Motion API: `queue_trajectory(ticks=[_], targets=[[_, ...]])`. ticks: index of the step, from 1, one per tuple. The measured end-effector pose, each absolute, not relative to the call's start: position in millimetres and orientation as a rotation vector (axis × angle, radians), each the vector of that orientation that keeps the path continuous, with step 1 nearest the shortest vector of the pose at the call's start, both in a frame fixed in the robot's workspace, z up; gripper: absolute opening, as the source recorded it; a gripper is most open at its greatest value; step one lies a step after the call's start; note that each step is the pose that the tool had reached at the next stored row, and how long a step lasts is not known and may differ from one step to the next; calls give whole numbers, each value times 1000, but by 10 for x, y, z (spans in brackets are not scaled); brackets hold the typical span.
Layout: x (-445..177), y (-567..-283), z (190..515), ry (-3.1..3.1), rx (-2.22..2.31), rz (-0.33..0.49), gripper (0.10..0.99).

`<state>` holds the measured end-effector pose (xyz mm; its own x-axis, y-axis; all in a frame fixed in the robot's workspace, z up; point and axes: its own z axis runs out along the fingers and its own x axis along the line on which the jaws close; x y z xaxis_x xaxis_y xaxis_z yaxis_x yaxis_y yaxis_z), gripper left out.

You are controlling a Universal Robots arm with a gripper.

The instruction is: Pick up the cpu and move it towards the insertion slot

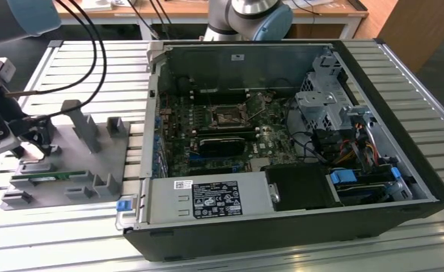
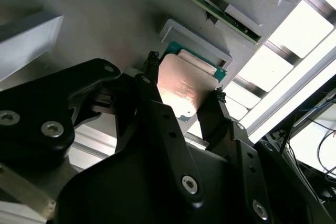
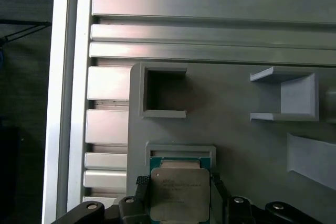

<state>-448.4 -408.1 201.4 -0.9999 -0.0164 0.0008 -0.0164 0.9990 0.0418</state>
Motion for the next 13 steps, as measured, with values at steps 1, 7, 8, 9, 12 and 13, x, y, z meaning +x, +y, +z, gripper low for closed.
queue_trajectory(ticks=[1, 7, 8, 9, 12, 13], targets=[[-4483, -4081, 2022, -3140, 26, -66, 541], [-4483, -4081, 2072, -3140, 26, -66, 541], [-4483, -4081, 2079, -3140, 26, -66, 541], [-4483, -4080, 2087, -3140, 26, -66, 541], [-4483, -4080, 2110, -3140, 26, -66, 541], [-4483, -4080, 2120, -3140, 26, -66, 541]])
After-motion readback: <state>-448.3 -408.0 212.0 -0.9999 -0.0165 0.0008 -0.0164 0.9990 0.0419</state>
